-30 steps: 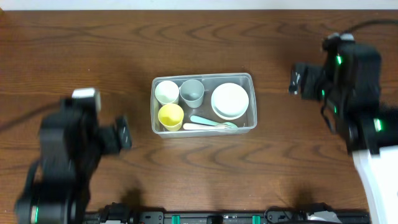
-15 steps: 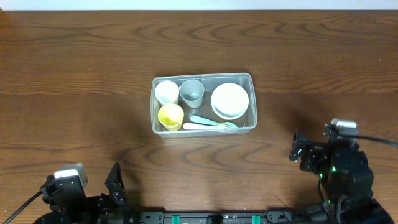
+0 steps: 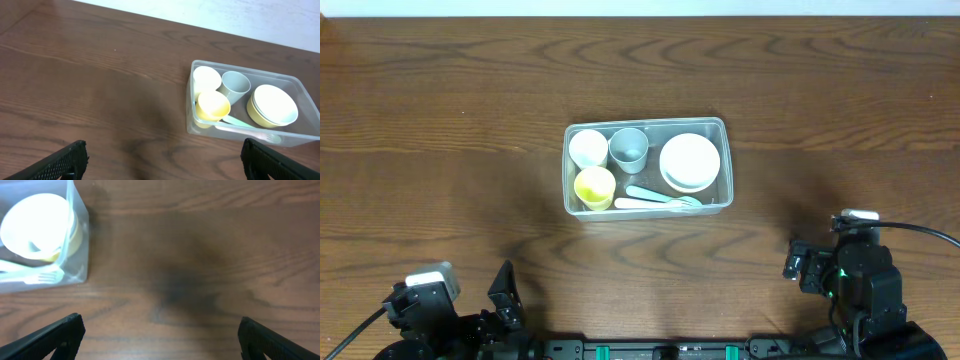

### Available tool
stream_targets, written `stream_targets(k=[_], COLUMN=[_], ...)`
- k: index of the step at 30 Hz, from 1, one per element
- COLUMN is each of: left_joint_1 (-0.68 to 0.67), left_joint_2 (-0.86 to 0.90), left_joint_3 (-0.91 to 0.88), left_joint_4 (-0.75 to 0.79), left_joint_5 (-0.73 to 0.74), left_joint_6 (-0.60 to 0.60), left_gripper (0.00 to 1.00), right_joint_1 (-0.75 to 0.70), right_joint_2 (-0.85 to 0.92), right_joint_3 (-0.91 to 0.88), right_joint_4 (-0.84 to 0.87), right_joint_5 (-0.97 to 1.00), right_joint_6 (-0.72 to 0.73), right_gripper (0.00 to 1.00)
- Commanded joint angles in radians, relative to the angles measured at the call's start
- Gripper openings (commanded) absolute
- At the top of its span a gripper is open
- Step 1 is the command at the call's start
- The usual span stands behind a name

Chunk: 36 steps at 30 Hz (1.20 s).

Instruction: Pack container

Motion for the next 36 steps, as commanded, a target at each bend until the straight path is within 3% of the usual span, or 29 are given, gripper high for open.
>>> stream_targets(k=[1,9,14,19,28,36], left_joint_1=[-0.002,-0.002,-0.002,-0.002,-0.002,-0.002], left_joint_2=[-0.001,-0.001,-0.001,-0.001,-0.001,-0.001], left_joint_3=[-0.006,-0.006,-0.006,-0.006,-0.006,-0.006], left_joint_4=[-0.002,-0.002,-0.002,-0.002,-0.002,-0.002], left_joint_5=[-0.002,-0.002,-0.001,-0.002,-0.002,-0.001], left_joint_6=[-0.005,-0.005,-0.005,-0.005,-0.005,-0.005], left_gripper=[0.98,0.98,0.98,0.98,0.98,0.98], right_joint_1=[0.009,-0.06,-0.139,-0.206,-0.246,-0.264], right_joint_2=[-0.008,-0.121,-0.312,-0.434,-0.435,-0.435], right_joint_3=[-0.005,-0.037,-0.212,-0.369,-0.557,-0.671], right_joint_4=[-0.013,0.031,0.297,0.544,0.935,0.963], right_joint_5=[0.014,-0.057,-0.216,-0.272,-0.266,-0.268], right_joint_6=[0.014,-0.035,-0.245,-0.287,-0.365,-0.353], right_gripper=[0.99,0.99,0.99,0.99,0.99,0.99])
